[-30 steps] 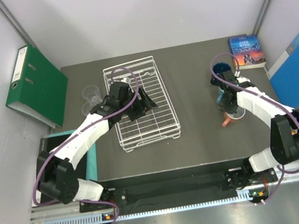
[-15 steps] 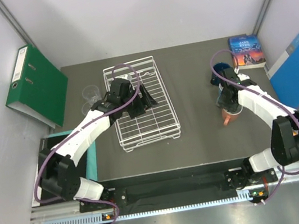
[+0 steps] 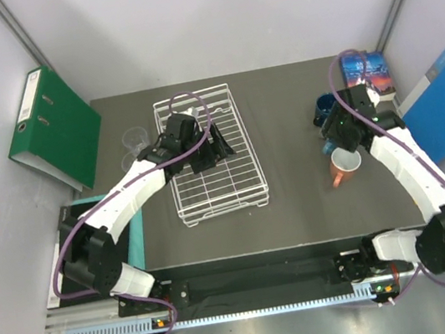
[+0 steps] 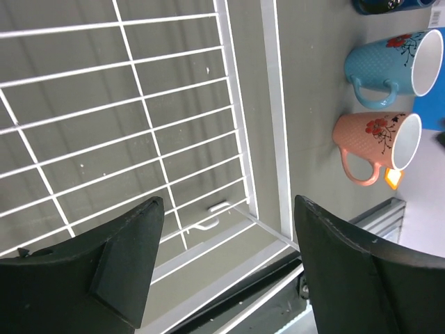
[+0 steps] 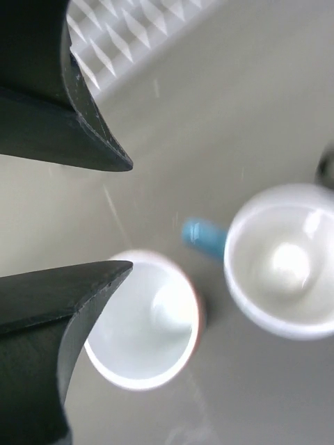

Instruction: Unload the cups from the dish rack

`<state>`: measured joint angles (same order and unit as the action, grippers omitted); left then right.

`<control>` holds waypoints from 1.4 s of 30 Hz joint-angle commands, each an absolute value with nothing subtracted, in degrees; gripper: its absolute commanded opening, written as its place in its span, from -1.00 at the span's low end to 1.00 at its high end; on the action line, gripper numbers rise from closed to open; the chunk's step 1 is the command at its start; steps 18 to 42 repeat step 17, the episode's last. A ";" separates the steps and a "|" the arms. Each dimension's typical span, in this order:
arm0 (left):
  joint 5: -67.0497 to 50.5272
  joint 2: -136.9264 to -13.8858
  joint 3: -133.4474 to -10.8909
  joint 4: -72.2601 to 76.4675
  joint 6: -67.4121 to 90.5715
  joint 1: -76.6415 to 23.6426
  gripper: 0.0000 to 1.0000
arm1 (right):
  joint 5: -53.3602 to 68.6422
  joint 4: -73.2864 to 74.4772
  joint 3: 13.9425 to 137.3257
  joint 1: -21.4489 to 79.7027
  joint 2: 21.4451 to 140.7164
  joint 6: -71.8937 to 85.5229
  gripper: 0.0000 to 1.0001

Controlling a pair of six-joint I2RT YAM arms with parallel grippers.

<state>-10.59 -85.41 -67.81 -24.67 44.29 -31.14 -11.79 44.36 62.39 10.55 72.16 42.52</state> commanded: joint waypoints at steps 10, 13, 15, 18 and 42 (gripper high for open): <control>2.80 -88.24 -75.76 -34.89 27.45 -32.17 0.68 | -6.21 15.13 60.38 19.93 58.89 25.71 0.95; 10.18 -87.98 -76.29 -36.82 24.97 -33.22 0.81 | -16.85 10.03 59.07 27.41 58.01 18.40 1.00; 11.77 -87.72 -76.55 -37.44 24.87 -33.49 0.81 | -20.12 7.84 58.36 29.69 57.83 17.67 0.99; 12.21 -87.80 -77.25 -38.23 25.66 -33.66 0.83 | -20.48 6.51 58.10 30.41 57.92 18.19 0.99; 12.21 -87.80 -77.25 -38.23 25.66 -33.66 0.83 | -20.48 6.51 58.10 30.41 57.92 18.19 0.99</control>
